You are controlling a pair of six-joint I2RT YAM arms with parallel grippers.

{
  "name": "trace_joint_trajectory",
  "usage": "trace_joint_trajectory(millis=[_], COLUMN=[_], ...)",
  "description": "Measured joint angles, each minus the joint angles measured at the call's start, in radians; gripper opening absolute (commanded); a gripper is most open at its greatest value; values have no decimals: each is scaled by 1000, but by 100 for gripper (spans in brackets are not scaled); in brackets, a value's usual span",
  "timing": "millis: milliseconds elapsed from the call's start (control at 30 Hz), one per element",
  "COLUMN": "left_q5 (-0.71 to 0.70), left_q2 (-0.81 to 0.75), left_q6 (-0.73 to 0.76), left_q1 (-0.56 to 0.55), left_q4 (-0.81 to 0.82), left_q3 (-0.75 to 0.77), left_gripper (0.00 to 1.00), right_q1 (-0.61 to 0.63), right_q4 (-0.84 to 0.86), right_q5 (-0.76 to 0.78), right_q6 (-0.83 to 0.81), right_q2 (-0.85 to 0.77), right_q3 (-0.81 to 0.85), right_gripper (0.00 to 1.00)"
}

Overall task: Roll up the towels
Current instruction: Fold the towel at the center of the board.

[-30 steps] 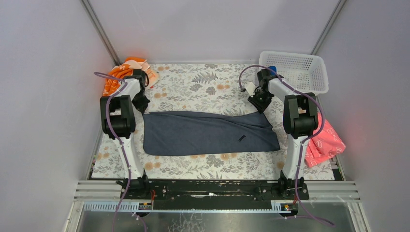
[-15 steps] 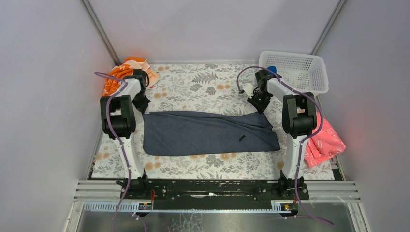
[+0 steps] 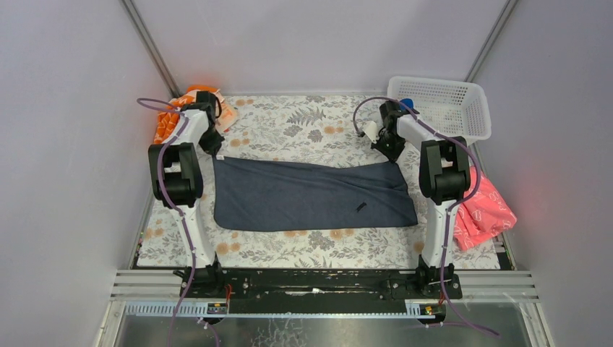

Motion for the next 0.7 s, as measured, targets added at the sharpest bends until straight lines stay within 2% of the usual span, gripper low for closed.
trace_joint_trajectory(millis=[367,700], left_q5=[60,101], left_q2=[0,0], left_q6=[-21,-42], left_q1=[0,15], left_q4=[-31,-33], left_q3=[148,175], left_gripper=[3,4], right_q1=[-21,-27], right_q4=[136,242], right_q5=[115,142], right_q6=[-11,-42], right_q2=[-89,-154], right_q3=[3,-22], right_gripper=[0,0])
